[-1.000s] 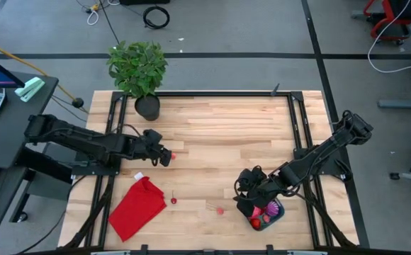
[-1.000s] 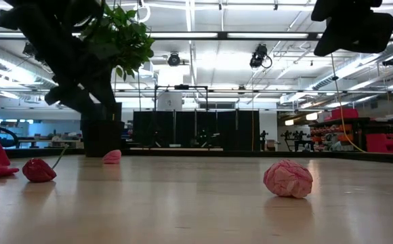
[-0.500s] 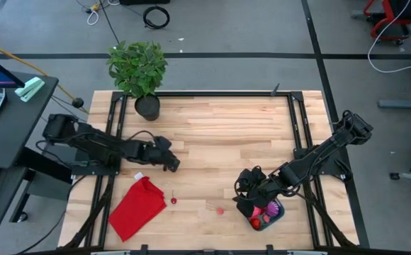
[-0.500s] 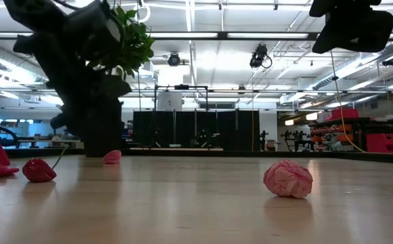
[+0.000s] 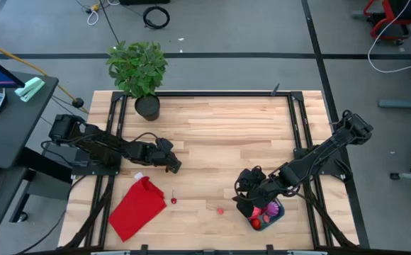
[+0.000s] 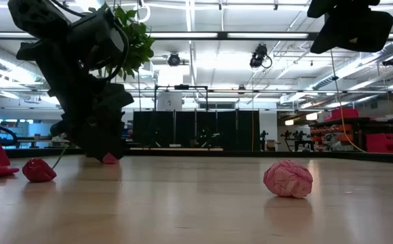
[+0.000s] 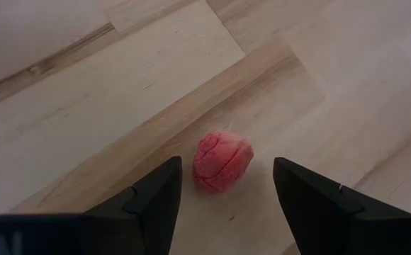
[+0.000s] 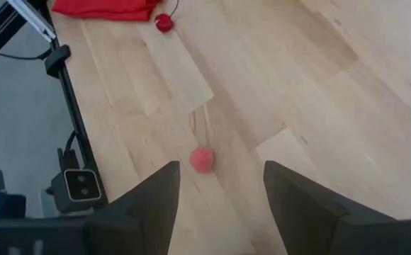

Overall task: Pick and placing Produce into tupperware
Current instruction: Put the top peach into the bin

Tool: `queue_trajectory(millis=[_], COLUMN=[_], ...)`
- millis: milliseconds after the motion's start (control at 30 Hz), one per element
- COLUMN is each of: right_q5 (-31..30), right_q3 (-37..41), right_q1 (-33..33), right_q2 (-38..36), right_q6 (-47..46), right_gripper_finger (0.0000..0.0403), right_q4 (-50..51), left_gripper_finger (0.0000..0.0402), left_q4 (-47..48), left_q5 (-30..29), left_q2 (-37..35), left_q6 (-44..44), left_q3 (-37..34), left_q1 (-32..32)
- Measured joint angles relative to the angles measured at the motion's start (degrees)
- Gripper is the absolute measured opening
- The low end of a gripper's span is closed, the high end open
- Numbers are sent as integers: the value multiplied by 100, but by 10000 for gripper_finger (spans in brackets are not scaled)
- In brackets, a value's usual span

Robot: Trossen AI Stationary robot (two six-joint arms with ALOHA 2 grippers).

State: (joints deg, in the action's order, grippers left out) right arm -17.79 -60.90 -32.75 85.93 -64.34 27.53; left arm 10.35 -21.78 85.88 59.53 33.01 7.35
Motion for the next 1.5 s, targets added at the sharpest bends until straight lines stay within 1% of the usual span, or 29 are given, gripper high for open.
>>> queue_trajectory(millis=[133, 400, 667, 733, 833, 933, 1100, 1233, 1267, 1400, 1500], right_q5=[-184, -568, -617, -617, -617, -617, -617, -617, -617, -537, -429], right_q3=[0, 0, 0, 0, 0, 0, 0, 0, 0, 0, 0], right_q1=[1, 2, 2, 1, 1, -1, 2, 0, 1, 1, 0], right_q2=[0, 0, 0, 0, 0, 0, 0, 0, 0, 0, 0], right_q6=[1, 1, 1, 1, 0, -1, 0, 0, -1, -17, -57], right_gripper_finger=[214, 214, 214, 214, 214, 214, 214, 214, 214, 212, 207], right_q4=[0, 2, 2, 2, 2, 2, 2, 4, 8, 221, 644], left_gripper_finger=[210, 155, 84, 68, 50, 40, 41, 38, 38, 40, 40], left_q4=[14, 42, 5, -81, -475, -1237, -3031, -4182, -4340, -4282, -3906], left_q5=[-17, -16, 56, 171, 615, 1019, 1264, 1355, 1372, 1375, 1384], left_q2=[31, 33, 35, 35, 37, 40, 40, 40, 38, 40, 40], left_q6=[86, 162, 291, 296, 304, 293, 282, 284, 284, 278, 2], left_q3=[4, 2, 2, 2, -1, -4, -2, -1, 27, 420, 888], left_q1=[-7, -7, -7, -7, 0, 23, 258, 560, 650, 1002, 1185])
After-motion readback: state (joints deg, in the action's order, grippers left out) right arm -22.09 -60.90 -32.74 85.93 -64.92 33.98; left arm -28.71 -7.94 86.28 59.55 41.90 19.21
